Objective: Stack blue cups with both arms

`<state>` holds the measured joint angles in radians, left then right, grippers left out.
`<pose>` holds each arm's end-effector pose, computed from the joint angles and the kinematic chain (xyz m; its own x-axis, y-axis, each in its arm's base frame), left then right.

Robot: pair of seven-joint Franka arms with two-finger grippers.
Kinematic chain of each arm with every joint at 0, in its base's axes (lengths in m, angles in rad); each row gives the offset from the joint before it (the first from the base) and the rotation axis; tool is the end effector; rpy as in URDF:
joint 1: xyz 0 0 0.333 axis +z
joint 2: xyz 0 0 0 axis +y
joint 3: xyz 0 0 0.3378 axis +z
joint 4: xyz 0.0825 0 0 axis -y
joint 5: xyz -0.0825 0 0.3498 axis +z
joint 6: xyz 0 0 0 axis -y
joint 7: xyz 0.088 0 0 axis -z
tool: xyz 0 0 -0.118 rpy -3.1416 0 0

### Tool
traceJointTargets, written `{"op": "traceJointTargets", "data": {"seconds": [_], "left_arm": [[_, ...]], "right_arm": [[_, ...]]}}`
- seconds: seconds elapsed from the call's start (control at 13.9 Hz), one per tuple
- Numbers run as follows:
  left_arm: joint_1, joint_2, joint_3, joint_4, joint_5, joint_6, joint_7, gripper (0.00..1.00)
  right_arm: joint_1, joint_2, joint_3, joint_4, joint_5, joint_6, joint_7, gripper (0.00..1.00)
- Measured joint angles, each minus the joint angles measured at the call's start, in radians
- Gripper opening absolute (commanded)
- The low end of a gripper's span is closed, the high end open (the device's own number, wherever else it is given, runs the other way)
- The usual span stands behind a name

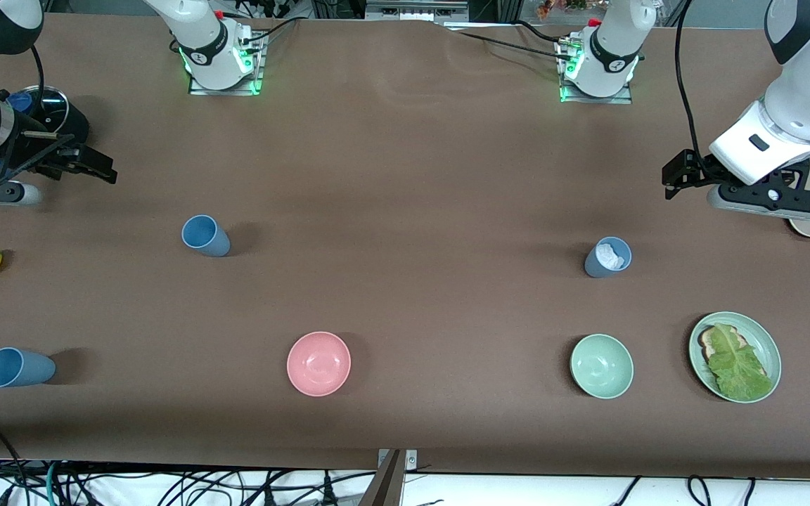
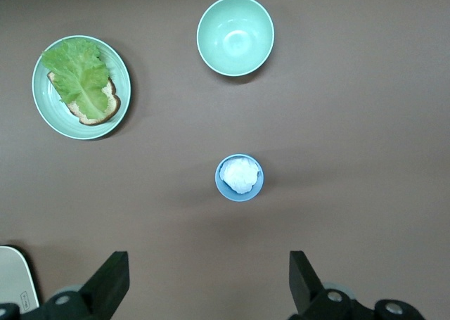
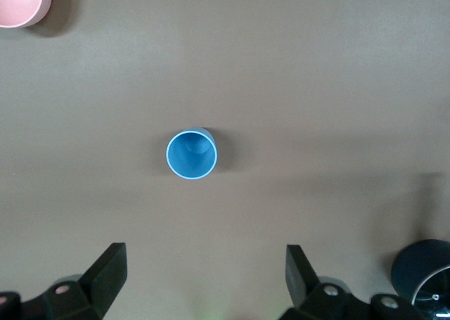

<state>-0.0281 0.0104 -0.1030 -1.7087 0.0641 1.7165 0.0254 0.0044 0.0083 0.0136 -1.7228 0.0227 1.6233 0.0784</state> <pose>0.5282 -0.0627 0.5818 0.9863 -0.1650 -0.0044 -0.1649 -0.9843 -0.0622 0.5185 0.0119 0.5690 0.9921 -0.0616 -0.1090 -0.0635 -0.9979 -0.0140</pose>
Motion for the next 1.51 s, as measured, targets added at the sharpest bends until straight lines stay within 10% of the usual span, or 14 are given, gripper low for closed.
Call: {"op": "traceJointTargets", "data": {"seconds": [1.51], "left_arm": [[0.03, 0.149, 0.003, -0.021, 0.0, -0.017, 0.001, 1.0]], "right_arm": [[0.0, 0.009, 0.0, 0.0, 0.0, 0.0, 0.0, 1.0]]}}
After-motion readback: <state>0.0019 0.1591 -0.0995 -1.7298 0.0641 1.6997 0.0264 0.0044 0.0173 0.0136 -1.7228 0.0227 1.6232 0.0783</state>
